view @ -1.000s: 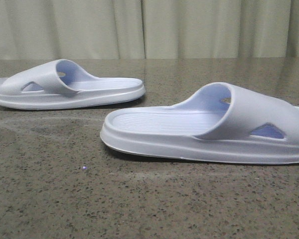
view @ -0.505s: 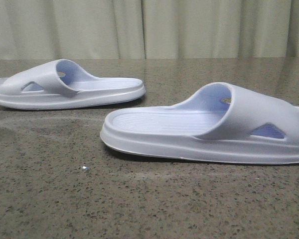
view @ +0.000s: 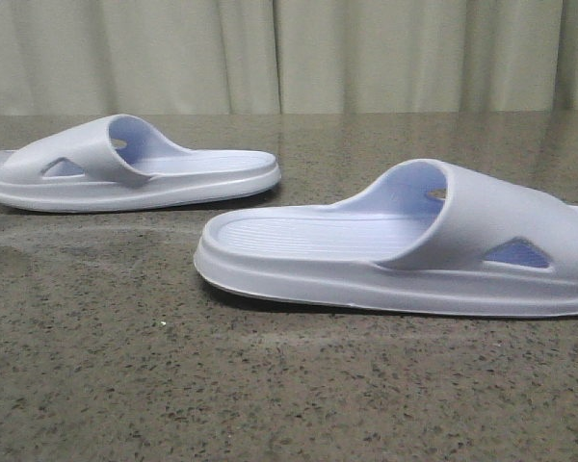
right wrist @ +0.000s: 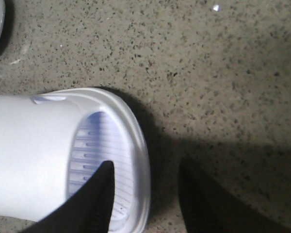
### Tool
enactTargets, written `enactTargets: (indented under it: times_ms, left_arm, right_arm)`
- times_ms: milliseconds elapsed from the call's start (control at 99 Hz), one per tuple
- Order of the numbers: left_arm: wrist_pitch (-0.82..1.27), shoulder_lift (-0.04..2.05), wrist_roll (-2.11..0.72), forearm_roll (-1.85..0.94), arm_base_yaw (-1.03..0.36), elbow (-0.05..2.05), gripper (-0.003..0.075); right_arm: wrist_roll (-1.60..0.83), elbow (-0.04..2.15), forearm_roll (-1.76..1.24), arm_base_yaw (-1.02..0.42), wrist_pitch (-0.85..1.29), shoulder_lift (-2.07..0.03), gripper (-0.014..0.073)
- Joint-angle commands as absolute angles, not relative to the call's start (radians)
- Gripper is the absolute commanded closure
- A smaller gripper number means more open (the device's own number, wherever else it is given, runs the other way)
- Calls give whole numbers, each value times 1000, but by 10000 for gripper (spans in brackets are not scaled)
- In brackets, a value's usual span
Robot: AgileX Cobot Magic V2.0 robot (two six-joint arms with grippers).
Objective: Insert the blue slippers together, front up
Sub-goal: 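Lower left and right grippers toward the heel of each slipper, then close each gripper on the heel rim of its slipper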
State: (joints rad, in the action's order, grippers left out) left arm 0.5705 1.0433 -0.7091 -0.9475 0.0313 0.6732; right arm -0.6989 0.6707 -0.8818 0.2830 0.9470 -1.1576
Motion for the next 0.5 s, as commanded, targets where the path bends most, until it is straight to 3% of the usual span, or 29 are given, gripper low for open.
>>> enactTargets:
  times_ms: [0,495]
  left_arm:
    - [558,1035,-710,-988,36,712,482]
    - [566,1035,-710,-988,36,712,482]
  right_arm:
    - [-750,701,-961,293,998,-1177,335]
    - [-806,701,-992,293,1031,-1255,335]
